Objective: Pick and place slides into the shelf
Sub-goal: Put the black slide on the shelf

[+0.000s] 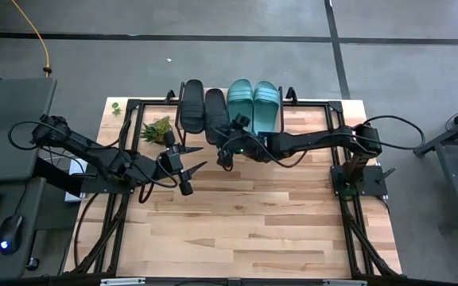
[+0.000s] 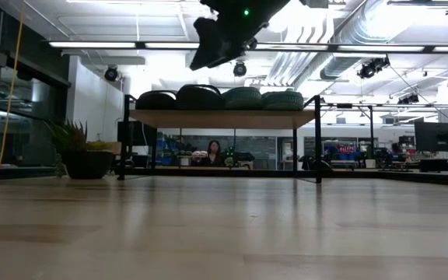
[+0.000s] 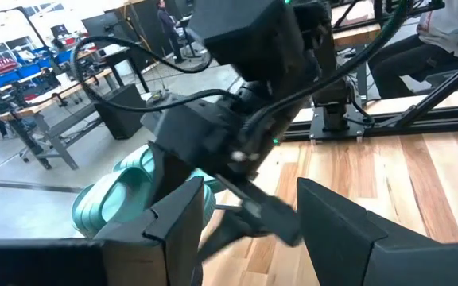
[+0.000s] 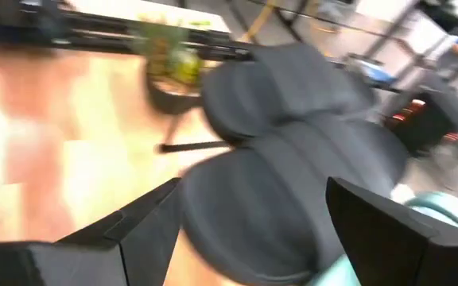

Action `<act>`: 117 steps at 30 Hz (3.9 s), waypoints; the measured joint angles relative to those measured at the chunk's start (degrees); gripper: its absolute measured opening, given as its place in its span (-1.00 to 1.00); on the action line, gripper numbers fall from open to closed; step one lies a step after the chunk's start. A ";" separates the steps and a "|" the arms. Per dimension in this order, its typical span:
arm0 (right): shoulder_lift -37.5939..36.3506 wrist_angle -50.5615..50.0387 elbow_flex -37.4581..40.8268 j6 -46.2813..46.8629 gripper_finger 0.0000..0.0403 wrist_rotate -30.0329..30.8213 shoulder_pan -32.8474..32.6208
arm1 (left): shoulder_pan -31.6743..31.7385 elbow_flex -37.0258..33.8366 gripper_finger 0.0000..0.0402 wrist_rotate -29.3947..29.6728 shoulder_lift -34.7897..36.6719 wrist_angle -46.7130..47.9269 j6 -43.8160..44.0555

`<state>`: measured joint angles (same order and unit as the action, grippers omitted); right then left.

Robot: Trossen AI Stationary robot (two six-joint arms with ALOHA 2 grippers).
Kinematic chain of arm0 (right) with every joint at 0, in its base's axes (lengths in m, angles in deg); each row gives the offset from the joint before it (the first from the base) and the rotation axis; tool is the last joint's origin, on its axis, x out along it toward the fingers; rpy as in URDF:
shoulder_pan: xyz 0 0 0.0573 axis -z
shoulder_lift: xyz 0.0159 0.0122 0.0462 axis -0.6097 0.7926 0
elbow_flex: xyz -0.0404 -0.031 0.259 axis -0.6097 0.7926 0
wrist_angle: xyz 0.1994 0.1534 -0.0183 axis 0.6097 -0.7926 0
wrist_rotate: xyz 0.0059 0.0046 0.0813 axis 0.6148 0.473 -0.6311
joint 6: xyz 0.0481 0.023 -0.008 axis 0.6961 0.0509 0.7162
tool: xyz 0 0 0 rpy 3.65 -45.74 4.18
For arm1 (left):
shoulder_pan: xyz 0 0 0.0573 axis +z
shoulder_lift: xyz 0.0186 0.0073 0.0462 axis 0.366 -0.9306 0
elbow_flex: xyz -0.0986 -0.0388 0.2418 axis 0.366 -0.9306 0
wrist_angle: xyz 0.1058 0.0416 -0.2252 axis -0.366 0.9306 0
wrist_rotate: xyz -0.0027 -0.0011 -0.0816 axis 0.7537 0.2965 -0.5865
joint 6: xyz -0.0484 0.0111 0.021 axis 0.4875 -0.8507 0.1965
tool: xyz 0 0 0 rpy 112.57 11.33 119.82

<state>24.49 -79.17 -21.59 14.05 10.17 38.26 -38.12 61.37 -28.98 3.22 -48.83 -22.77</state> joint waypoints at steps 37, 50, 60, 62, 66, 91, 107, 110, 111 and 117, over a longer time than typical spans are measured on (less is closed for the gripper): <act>0.83 -7.43 0.00 -0.42 0.48 2.18 0.08 | -0.02 0.00 -0.08 0.00 0.00 -0.07 -0.04; 1.22 -7.40 0.00 -0.44 0.43 -0.33 0.93 | 0.00 0.00 -0.08 0.00 0.00 -0.07 -0.04; 1.22 -5.65 -0.02 -0.92 0.40 -4.81 0.89 | -0.01 0.01 -0.08 0.00 0.00 -0.07 -0.05; 1.29 -5.62 -0.02 -1.36 0.40 -4.73 0.89 | -0.02 0.00 -0.08 0.00 0.00 -0.09 -0.04; 2.42 -5.57 -0.02 -1.71 0.40 -3.86 0.89 | -0.01 0.00 -0.08 0.00 0.00 -0.09 -0.07; 5.49 -3.68 -0.02 -1.40 0.40 2.89 0.95 | 0.00 0.00 -0.08 0.00 0.00 -0.11 -0.05; 5.49 -2.46 -0.02 -2.92 0.40 1.24 -1.62 | 0.00 0.02 -0.08 0.00 0.00 -0.11 -0.04; 5.49 -1.71 -0.02 -3.00 0.40 1.26 -1.60 | -0.01 0.02 -0.08 0.00 0.01 -0.11 -0.04; 5.49 -1.45 -0.02 -3.00 0.40 1.26 -1.56 | 0.00 0.00 -0.08 0.00 0.00 -0.11 -0.04; 5.49 -0.31 -0.02 -3.44 0.40 1.26 -1.47 | 0.00 0.02 -0.08 0.00 0.00 -0.11 -0.05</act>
<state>29.98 -79.48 -21.61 10.62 11.43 36.80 -38.11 61.38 -28.98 3.22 -48.94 -22.82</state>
